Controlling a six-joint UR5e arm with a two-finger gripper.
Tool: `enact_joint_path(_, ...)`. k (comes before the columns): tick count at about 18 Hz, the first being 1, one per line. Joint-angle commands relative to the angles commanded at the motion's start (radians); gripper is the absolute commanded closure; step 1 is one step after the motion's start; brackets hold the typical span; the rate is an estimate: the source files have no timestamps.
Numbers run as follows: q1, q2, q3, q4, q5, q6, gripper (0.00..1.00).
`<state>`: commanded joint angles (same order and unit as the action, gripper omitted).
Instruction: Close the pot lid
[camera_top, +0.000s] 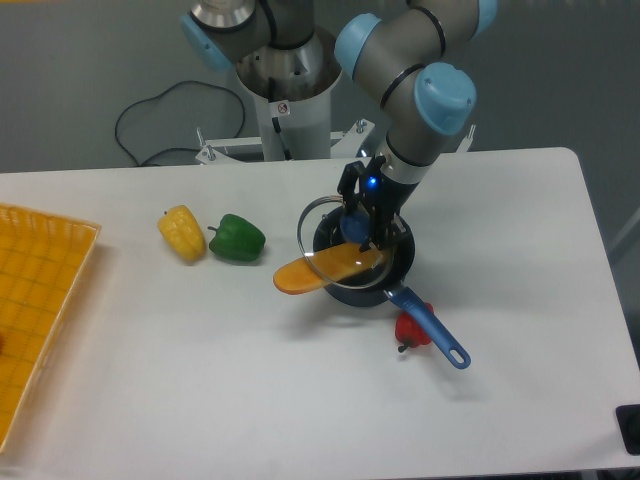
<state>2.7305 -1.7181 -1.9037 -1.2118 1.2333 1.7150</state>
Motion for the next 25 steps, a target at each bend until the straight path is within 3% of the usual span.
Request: enact_joint_path(25, -0.002, -0.005, -0.015, 0.0, 0.04, 0.003, 0.45)
